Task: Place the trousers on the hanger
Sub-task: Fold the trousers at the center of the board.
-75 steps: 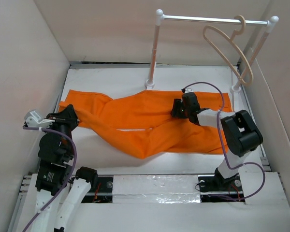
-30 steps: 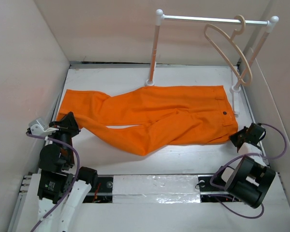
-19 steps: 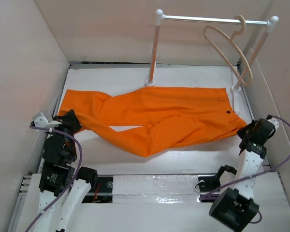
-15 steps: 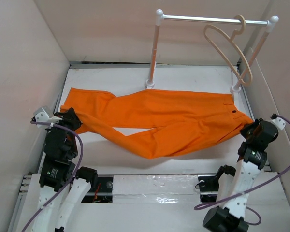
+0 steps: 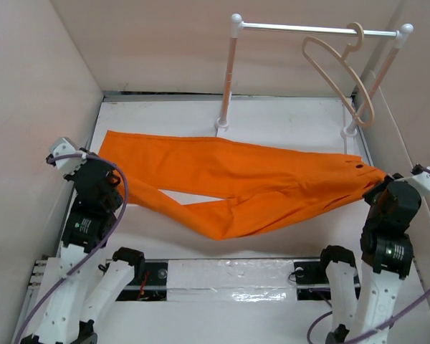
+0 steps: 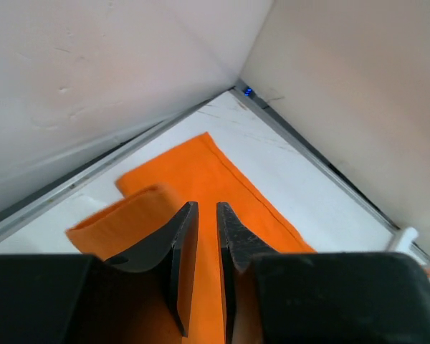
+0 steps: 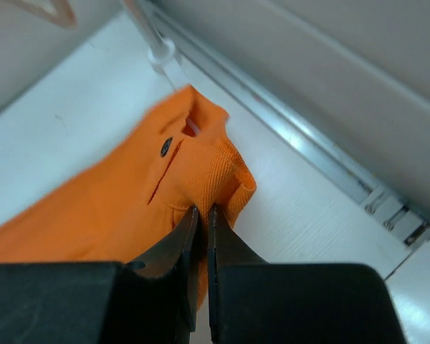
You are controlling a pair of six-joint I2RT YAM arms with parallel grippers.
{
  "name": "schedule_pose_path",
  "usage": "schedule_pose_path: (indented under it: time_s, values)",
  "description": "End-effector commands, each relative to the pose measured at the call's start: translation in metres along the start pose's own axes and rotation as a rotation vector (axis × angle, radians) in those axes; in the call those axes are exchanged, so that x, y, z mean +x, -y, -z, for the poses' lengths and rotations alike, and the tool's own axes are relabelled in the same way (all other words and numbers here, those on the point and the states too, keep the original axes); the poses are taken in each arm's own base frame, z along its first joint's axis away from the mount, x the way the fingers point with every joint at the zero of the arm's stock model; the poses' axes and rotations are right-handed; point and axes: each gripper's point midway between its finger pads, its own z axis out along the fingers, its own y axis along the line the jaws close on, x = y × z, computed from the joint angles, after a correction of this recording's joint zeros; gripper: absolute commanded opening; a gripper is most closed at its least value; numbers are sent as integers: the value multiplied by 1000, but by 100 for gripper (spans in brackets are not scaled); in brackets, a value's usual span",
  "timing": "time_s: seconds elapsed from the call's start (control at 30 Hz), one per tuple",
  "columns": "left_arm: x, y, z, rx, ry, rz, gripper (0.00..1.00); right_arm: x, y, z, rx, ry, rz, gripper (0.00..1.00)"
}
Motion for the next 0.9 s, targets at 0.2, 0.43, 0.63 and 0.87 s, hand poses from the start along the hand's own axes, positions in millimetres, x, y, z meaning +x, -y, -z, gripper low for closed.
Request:
schedule_pose_path:
  time_s: [0.2,0.43,0.63,0.87]
  values:
    - [22,4,-58,-221,-55,-99,15,-26,13,-16,134,155,54,0]
    - [68,0,-86,-204,-247,-161,17,4,-9,-50,89,23,49,0]
    - [146,-29,-77,-194,-469,-184,34,7,-29,-47,-39,40,12,0]
    - [213,-60,-64,-230,-693,-172,36,30,-44,-51,-154,10,23,0]
